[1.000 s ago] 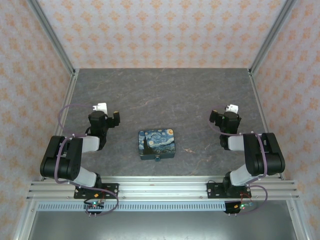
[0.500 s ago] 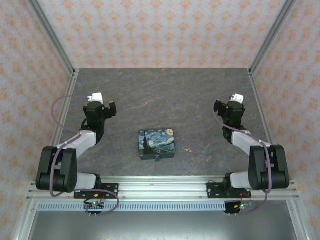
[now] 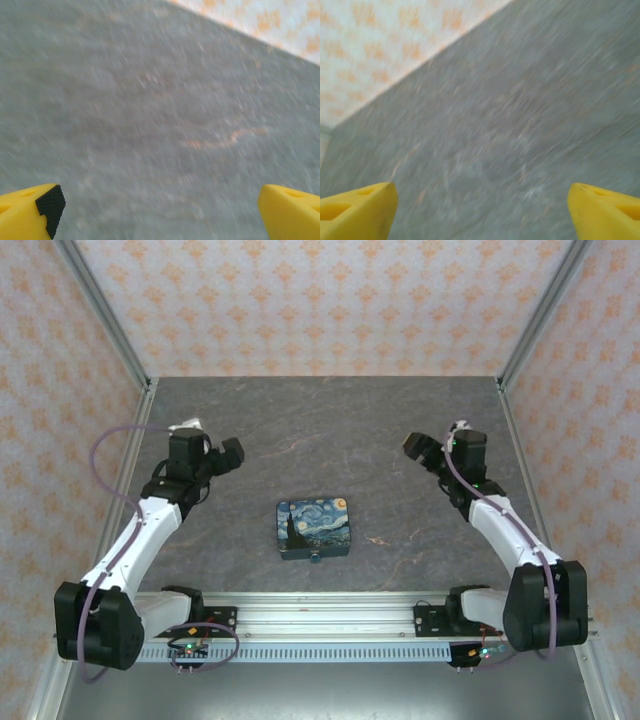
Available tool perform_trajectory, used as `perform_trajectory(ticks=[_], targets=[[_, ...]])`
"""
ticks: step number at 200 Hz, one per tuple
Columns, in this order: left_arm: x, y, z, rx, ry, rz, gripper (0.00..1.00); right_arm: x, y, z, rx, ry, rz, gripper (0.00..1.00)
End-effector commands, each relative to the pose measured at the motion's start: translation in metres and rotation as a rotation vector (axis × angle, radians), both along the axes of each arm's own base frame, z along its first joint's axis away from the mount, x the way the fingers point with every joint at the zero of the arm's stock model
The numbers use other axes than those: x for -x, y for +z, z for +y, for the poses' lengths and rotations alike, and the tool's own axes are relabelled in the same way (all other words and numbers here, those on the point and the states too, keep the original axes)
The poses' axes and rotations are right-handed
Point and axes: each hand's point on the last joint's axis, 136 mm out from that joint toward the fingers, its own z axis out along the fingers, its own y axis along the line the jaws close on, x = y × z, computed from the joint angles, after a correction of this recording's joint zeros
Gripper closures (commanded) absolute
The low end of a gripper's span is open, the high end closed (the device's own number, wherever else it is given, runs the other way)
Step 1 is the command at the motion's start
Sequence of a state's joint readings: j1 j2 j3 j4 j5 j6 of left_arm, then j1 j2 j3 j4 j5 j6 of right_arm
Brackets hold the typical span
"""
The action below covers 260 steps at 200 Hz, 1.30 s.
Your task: Unlock a padlock with a key
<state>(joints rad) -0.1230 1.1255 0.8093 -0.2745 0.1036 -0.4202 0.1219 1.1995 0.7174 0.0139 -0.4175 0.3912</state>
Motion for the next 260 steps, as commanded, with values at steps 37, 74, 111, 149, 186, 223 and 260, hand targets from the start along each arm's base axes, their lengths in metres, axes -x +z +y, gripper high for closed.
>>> perform_trajectory(ticks=[37, 74, 111, 149, 186, 223, 260], targets=[[0.078, -0.057, -0.089, 0.247, -0.169, 0.257, 0.0, 0.09, -0.053, 0.103, -0.179, 0.253, 0.308, 0.25], [0.101, -0.069, -0.107, 0.279, -0.212, 0.3, 0.04, 0.12, -0.067, 0.129, -0.171, 0.292, 0.344, 0.31], [0.11, -0.084, -0.135, 0.319, -0.266, 0.327, 0.12, 0.128, -0.065, 0.142, -0.176, 0.305, 0.339, 0.35], [0.109, -0.096, -0.15, 0.298, -0.296, 0.349, 0.19, 0.126, -0.07, 0.158, -0.178, 0.324, 0.358, 0.41], [0.1, -0.103, -0.159, 0.304, -0.306, 0.355, 0.27, 0.121, -0.086, 0.171, -0.181, 0.322, 0.386, 0.55], [0.084, -0.103, -0.173, 0.322, -0.316, 0.347, 0.32, 0.104, -0.089, 0.175, -0.193, 0.268, 0.362, 0.73], [0.054, -0.098, -0.183, 0.281, -0.324, 0.319, 0.33, 0.077, -0.09, 0.169, -0.169, 0.181, 0.337, 0.76]])
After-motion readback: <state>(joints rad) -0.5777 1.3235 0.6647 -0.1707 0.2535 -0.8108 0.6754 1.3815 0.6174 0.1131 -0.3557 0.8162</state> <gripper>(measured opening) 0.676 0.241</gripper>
